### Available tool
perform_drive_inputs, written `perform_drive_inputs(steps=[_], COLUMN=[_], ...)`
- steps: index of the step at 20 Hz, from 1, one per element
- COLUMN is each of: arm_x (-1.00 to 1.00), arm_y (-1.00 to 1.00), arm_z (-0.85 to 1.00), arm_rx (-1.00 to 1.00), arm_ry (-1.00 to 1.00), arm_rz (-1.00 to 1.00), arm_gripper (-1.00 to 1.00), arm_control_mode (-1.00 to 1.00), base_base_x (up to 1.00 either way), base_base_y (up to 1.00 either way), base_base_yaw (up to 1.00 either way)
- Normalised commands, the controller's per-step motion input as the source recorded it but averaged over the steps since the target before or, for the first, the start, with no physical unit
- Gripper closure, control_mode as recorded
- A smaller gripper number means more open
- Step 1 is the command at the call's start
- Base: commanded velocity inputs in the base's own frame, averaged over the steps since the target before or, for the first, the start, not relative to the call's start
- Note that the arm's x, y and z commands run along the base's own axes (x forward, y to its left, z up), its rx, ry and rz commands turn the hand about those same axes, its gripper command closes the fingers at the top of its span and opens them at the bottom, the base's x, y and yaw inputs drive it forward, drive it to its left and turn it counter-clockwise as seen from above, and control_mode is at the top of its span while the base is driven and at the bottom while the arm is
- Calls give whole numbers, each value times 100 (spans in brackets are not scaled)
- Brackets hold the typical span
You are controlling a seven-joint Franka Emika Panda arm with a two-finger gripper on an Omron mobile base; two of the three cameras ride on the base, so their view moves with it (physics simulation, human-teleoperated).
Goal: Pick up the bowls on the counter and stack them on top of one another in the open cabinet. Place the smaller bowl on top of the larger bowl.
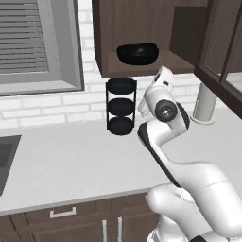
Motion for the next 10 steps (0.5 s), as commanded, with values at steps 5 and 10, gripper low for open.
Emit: perform_drive_inputs(steps=[5,10], arm_x=[-100,-100], arm_y=[-27,-36], arm_z=[-74,-77], arm_rx=[0,-2], arm_ry=[0,9], arm_rz=[0,0], arm_gripper=[-100,-100], arm_control_mode=[-100,-100], base_base_x=[0,0], base_base_y=[0,0], base_base_yaw=[0,0])
